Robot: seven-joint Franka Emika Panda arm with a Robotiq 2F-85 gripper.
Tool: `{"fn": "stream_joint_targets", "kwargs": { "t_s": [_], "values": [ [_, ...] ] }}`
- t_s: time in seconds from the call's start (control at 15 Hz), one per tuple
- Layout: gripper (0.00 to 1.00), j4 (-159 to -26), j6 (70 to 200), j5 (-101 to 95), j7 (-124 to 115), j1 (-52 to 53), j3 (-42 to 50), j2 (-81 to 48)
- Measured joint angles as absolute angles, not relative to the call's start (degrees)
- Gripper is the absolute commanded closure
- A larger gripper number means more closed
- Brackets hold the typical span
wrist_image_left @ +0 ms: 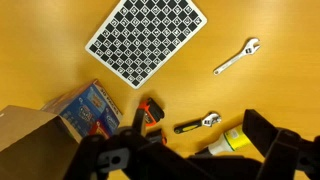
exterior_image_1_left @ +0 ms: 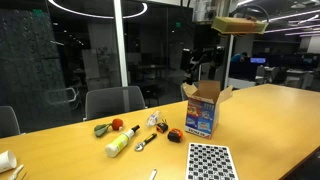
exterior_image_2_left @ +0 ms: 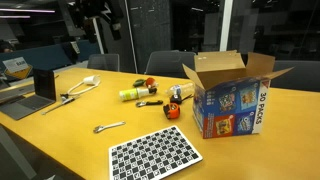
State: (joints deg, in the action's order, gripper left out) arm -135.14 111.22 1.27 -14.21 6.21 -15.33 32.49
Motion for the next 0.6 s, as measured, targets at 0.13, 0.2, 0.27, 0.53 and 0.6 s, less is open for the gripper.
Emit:
{"fn": "stream_joint_targets", "kwargs": {
  "t_s": [0.13,0.2,0.27,0.53,0.6],
  "values": [
    [0.0,-134.43,111.22,1.27,-14.21,6.21,-15.33,32.62],
    [0.0,-134.25,111.22,1.27,-14.21,6.21,-15.33,32.75],
    [0.0,-134.18,111.22,1.27,-14.21,6.21,-15.33,32.85],
    [0.0,-134.43,111.16,1.27,-14.21,6.23,-15.3,32.7],
    [0.0,-134.58,111.16,1.27,-14.27,6.23,-15.29,32.42]
  ]
}}
